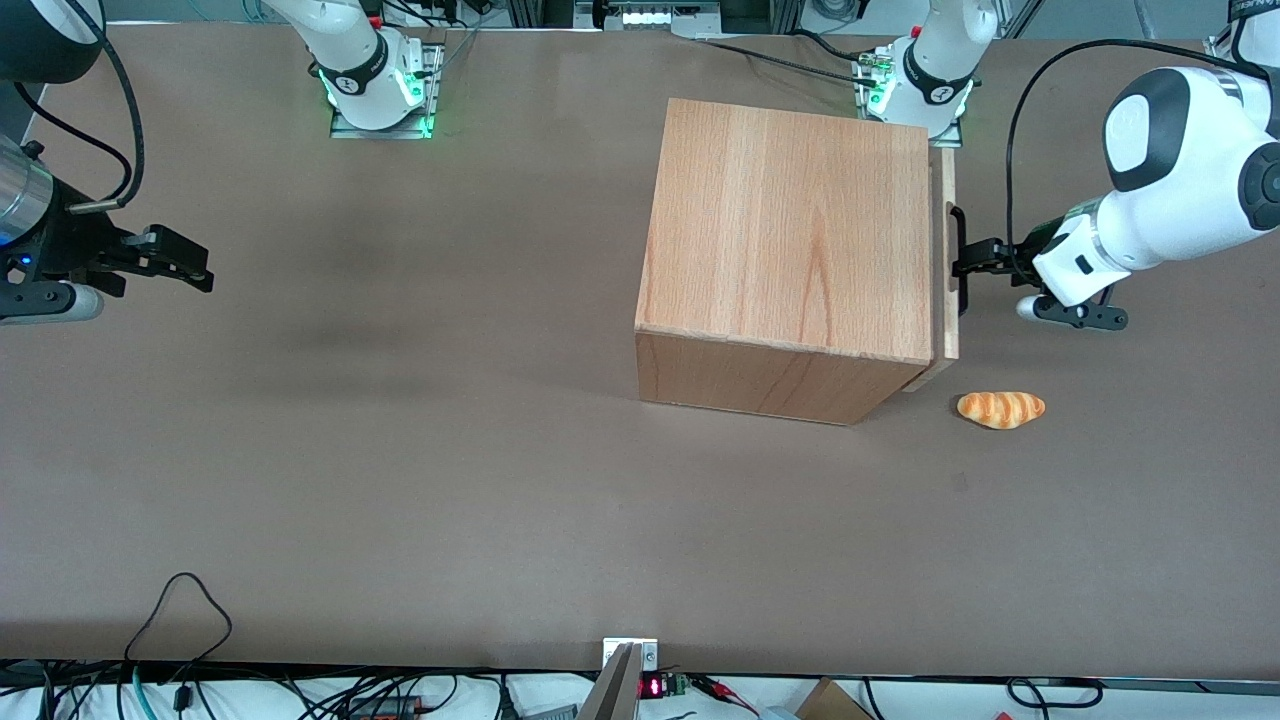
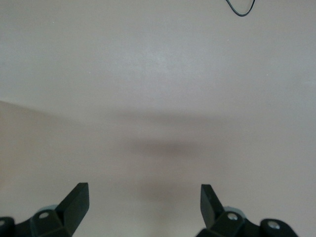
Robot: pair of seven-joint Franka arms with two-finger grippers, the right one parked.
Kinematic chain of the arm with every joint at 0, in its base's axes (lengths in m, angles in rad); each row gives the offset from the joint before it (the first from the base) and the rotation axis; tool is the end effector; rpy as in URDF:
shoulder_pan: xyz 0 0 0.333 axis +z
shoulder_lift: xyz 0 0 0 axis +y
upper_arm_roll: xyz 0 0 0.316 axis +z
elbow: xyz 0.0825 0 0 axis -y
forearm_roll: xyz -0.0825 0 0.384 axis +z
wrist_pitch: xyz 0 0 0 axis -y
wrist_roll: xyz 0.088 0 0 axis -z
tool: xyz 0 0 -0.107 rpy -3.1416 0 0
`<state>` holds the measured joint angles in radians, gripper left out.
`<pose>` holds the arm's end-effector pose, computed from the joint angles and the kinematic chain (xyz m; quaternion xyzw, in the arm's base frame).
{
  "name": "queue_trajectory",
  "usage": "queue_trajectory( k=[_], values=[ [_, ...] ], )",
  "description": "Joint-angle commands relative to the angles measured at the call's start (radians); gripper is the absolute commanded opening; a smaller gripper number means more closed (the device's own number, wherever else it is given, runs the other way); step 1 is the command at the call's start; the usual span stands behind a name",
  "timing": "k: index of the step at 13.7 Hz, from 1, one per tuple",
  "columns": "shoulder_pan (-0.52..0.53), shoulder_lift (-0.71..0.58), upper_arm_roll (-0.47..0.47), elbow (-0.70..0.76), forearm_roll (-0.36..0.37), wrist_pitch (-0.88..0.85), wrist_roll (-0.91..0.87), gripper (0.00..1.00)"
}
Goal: Open top drawer with left arm
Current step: 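Pull the handle with the left gripper, sliding the drawer out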
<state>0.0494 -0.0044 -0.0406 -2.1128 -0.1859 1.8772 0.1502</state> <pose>0.5151 -0.0094 0.4004 0.9893 -0.0319 -0.1078 0.0934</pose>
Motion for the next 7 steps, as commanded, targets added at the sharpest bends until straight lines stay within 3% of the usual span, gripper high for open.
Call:
queue_trajectory(
  k=[1,4,7],
  values=[
    [0.029,-0.009,-0.001,0.005,0.055,0.000,0.034,1.00],
    [0.047,-0.003,0.001,0.031,0.057,-0.001,0.037,1.00],
    [0.081,-0.002,0.001,0.040,0.108,0.000,0.055,1.00]
  ],
)
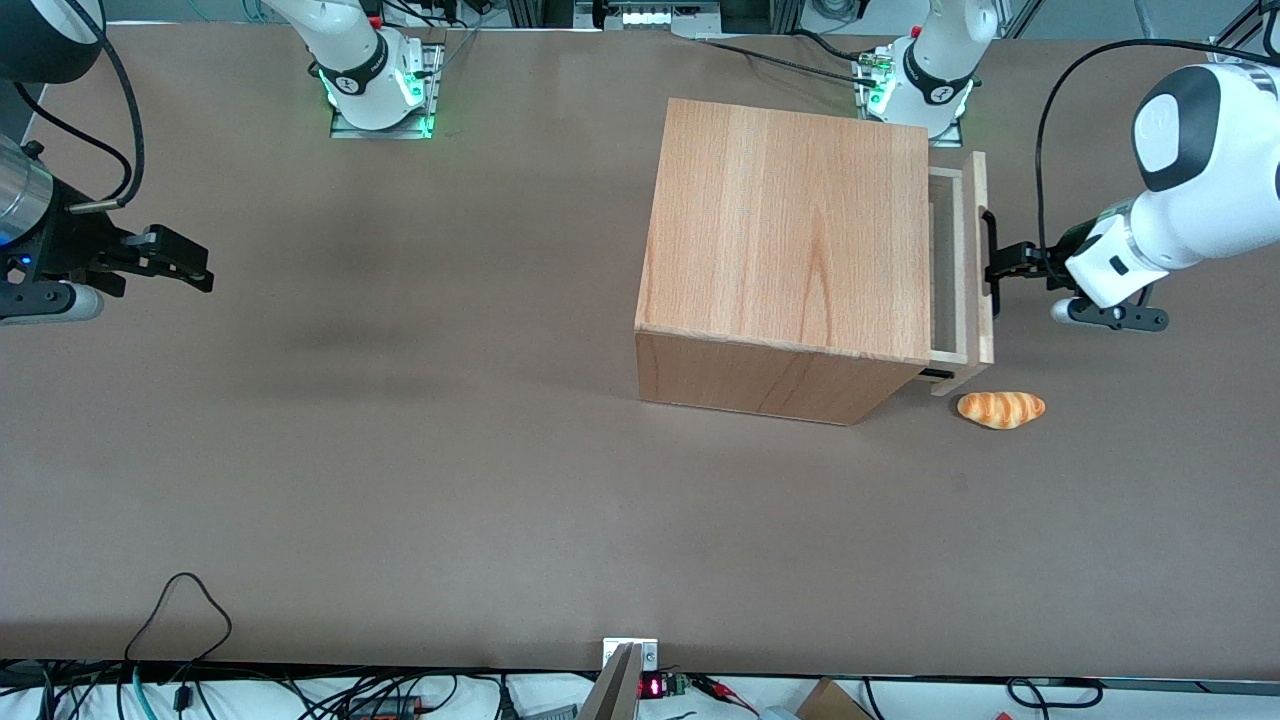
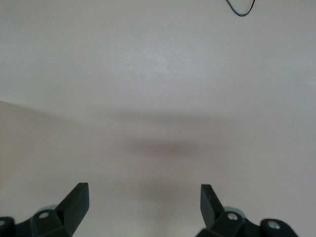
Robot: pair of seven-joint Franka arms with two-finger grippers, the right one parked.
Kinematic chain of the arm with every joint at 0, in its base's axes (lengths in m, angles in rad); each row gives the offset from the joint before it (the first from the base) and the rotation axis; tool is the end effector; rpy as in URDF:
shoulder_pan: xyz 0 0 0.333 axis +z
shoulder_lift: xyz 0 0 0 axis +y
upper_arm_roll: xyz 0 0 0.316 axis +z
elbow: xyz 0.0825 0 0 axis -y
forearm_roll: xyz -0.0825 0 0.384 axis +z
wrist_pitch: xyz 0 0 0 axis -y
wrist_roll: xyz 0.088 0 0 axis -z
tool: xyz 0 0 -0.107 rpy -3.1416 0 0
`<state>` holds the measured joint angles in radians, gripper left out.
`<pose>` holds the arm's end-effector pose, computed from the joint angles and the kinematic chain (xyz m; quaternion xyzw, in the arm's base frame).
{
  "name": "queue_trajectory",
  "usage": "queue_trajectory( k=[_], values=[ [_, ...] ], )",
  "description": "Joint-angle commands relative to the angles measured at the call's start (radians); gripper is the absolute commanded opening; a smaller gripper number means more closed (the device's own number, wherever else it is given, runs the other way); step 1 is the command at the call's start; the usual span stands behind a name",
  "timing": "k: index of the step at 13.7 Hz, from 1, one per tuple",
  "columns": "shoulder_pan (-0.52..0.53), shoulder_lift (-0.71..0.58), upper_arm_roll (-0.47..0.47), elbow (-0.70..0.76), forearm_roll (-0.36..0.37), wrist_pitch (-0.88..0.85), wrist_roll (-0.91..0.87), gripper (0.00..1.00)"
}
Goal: Open top drawer with left arm
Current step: 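Pull the handle with the left gripper, sliding the drawer out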
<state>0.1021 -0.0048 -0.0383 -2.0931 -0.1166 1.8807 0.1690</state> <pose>0.5193 0.0244 0.4087 0.9928 -0.0288 -0.0966 0.0649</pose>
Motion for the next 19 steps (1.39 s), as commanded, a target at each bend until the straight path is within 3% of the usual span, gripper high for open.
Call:
queue_trajectory(
  k=[1,13,19],
  values=[
    [0.045,-0.001,-0.002,0.025,0.038,-0.003,0.052,1.00],
    [0.243,0.025,0.000,0.053,0.040,0.006,0.150,1.00],
    [0.266,0.031,-0.014,0.146,0.044,-0.024,0.142,1.00]
  ],
)
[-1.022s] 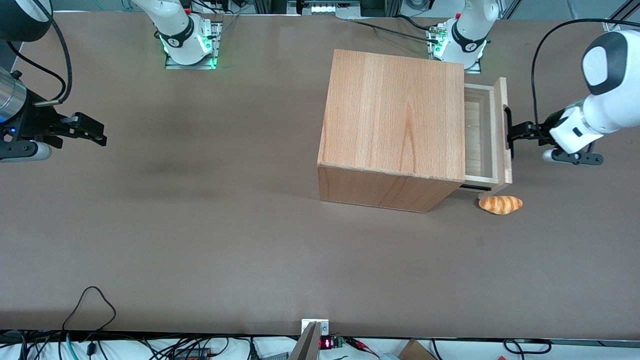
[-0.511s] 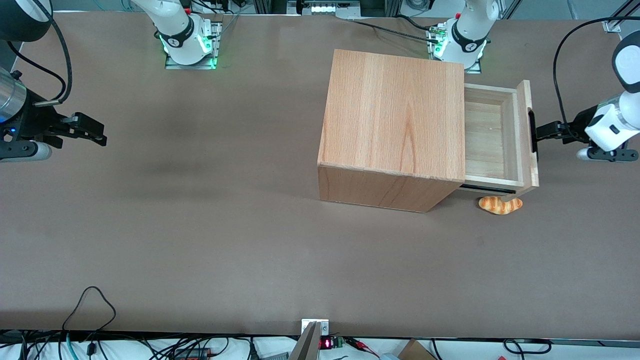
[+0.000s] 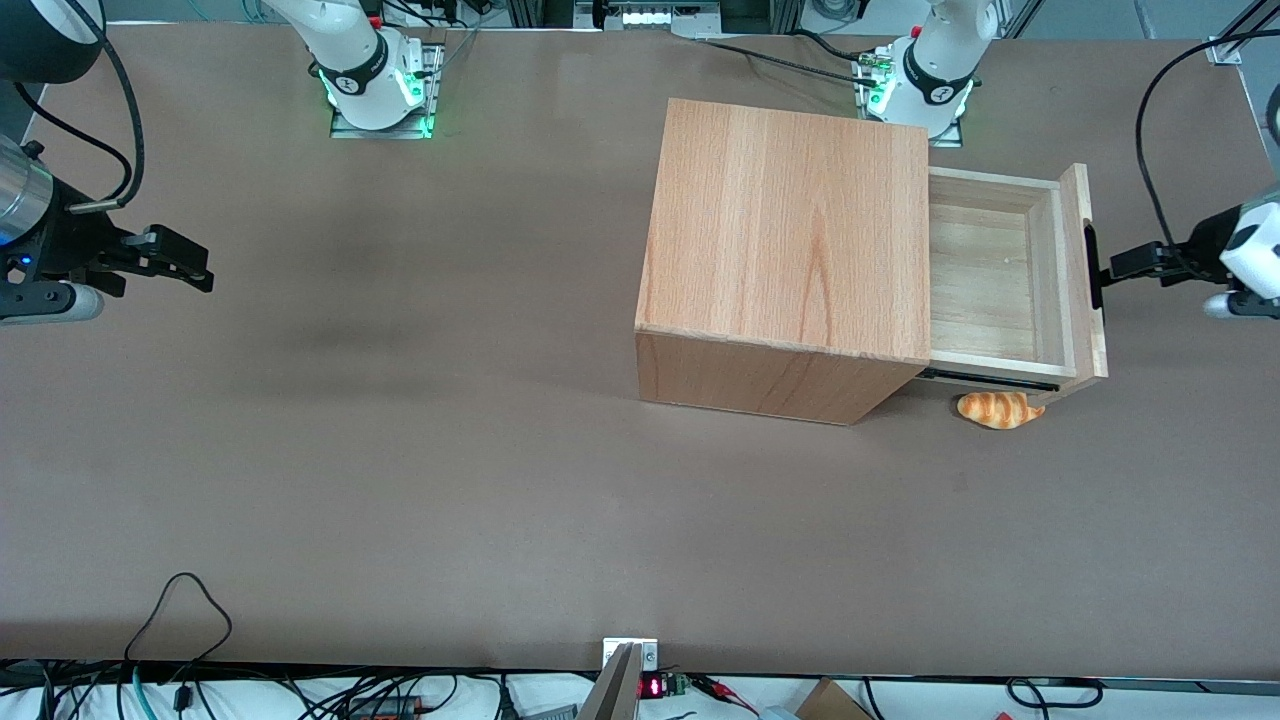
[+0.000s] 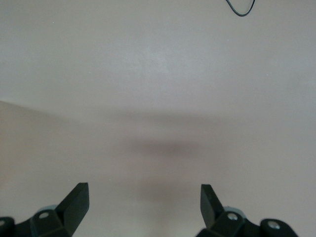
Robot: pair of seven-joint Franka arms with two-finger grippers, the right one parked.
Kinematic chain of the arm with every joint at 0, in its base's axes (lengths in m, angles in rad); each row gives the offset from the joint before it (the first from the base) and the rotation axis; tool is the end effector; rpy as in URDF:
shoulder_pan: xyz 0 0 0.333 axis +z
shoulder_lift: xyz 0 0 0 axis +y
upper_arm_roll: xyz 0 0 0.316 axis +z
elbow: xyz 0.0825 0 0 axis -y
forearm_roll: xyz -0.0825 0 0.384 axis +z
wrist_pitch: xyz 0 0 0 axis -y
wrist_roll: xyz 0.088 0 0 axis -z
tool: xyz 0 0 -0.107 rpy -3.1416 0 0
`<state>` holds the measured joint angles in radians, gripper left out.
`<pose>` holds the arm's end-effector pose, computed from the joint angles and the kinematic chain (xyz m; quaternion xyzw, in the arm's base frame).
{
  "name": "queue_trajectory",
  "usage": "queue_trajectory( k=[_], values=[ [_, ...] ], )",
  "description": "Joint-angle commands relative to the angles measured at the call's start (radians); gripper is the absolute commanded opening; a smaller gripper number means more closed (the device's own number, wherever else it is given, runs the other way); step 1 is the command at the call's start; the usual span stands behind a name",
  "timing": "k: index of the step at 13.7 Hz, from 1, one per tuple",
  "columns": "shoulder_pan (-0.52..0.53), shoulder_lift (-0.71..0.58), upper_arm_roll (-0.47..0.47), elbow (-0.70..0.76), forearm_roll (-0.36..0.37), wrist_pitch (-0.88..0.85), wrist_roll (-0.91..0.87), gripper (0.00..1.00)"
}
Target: Open top drawer with left arm
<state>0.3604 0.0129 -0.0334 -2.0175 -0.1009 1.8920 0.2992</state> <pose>0.5136 0.1664 0.4337 0.9960 0.0330 -0.0513 0.0658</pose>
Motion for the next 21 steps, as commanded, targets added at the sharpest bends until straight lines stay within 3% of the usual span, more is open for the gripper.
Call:
queue_trajectory(
  k=[1,5,16,21],
  values=[
    [0.003,0.015,-0.022,0.103,0.033,-0.043,0.008,1.00],
    [-0.009,0.041,-0.062,0.255,0.033,-0.114,0.009,1.00],
    [-0.017,0.038,-0.151,0.479,0.035,-0.293,-0.054,1.00],
    [-0.202,0.029,-0.067,0.494,0.089,-0.329,-0.090,1.00]
  ],
)
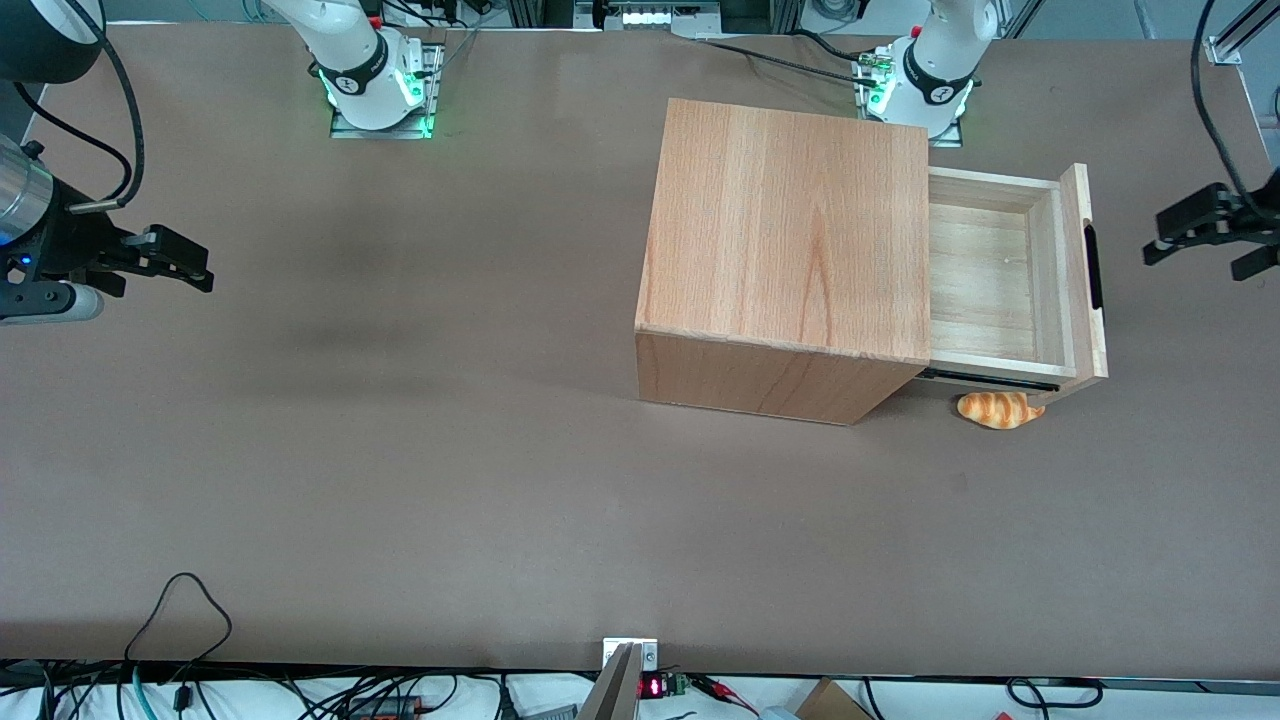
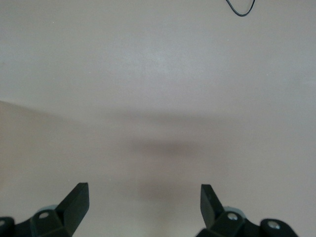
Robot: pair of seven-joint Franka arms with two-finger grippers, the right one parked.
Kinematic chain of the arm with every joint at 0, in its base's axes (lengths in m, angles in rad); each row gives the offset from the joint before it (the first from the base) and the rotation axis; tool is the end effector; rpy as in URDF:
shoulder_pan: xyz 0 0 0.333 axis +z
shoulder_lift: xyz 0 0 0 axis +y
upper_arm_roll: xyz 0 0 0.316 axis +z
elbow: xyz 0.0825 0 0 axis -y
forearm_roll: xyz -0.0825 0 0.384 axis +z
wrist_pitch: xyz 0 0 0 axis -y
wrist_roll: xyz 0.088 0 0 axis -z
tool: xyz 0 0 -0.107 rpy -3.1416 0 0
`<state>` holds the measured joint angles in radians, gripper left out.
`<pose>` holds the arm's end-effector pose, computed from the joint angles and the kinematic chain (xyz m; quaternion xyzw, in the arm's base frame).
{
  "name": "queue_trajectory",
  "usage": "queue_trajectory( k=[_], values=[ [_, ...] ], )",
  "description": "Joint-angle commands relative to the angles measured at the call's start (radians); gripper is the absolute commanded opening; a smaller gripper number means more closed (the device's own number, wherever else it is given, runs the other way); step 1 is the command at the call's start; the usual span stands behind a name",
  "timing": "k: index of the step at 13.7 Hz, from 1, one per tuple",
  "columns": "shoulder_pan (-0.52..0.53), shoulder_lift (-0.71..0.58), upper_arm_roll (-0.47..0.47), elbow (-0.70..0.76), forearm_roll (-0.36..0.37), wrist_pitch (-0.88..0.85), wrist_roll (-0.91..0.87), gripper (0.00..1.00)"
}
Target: Open top drawer with left arm
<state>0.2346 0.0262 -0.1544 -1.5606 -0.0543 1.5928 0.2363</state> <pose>0.5631 0.0407 0.6170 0.9966 -0.0774 0.0077 0.0283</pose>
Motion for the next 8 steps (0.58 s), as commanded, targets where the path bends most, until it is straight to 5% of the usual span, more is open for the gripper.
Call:
queue_trajectory(
  k=[1,8],
  values=[
    [-0.112,0.014,0.088,0.057,0.050,-0.043,-0.038,1.00],
    [-0.195,0.014,0.144,0.096,0.054,-0.088,-0.080,1.00]
  ],
)
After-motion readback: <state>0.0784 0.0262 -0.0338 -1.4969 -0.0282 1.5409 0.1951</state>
